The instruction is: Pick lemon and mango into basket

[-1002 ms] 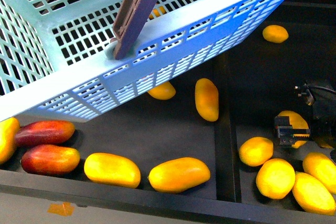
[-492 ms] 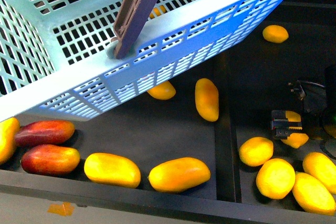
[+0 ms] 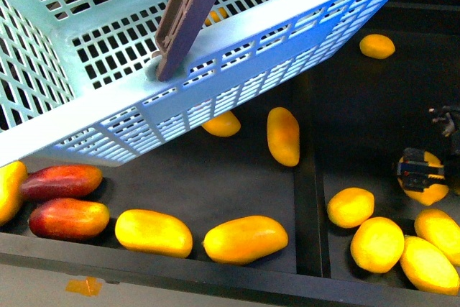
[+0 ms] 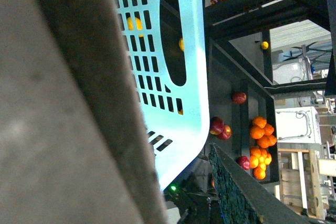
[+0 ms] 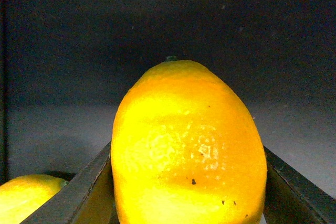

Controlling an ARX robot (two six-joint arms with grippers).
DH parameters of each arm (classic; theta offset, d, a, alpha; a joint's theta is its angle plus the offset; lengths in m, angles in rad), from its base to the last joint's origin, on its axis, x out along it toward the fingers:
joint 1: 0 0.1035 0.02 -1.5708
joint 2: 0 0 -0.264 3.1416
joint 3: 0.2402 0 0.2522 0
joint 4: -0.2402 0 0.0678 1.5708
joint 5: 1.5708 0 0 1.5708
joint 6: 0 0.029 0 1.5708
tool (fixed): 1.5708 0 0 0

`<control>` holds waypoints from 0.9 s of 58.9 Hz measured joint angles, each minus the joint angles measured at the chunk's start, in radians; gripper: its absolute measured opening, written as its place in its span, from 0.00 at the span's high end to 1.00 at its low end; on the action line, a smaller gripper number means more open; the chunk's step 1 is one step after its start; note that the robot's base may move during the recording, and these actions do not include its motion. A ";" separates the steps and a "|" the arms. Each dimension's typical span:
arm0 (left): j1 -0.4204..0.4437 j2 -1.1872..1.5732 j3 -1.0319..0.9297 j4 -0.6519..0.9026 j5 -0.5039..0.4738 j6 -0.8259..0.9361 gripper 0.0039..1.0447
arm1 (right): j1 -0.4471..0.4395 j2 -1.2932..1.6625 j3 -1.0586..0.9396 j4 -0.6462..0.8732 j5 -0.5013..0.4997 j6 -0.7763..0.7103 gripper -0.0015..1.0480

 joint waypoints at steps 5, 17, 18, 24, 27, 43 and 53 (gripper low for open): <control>0.000 0.000 0.000 0.000 0.000 0.000 0.73 | -0.029 -0.096 -0.064 0.009 -0.031 -0.030 0.39; 0.000 0.000 0.000 0.000 0.000 0.000 0.73 | -0.095 -0.351 -0.201 -0.015 -0.099 -0.058 0.40; 0.000 0.000 0.000 0.000 0.000 0.000 0.73 | -0.101 -0.385 -0.213 -0.025 -0.105 -0.058 0.40; 0.000 0.000 0.000 0.000 0.000 0.000 0.73 | -0.114 -0.592 -0.256 -0.095 -0.119 -0.037 0.40; 0.000 0.000 0.000 0.000 0.000 0.000 0.73 | -0.108 -0.657 -0.261 -0.120 -0.122 -0.023 0.40; 0.000 0.000 0.000 0.000 0.000 0.000 0.73 | 0.017 -0.956 -0.230 -0.237 -0.085 0.111 0.40; 0.000 0.000 0.000 0.000 0.000 0.000 0.73 | 0.127 -1.025 -0.166 -0.274 -0.014 0.207 0.40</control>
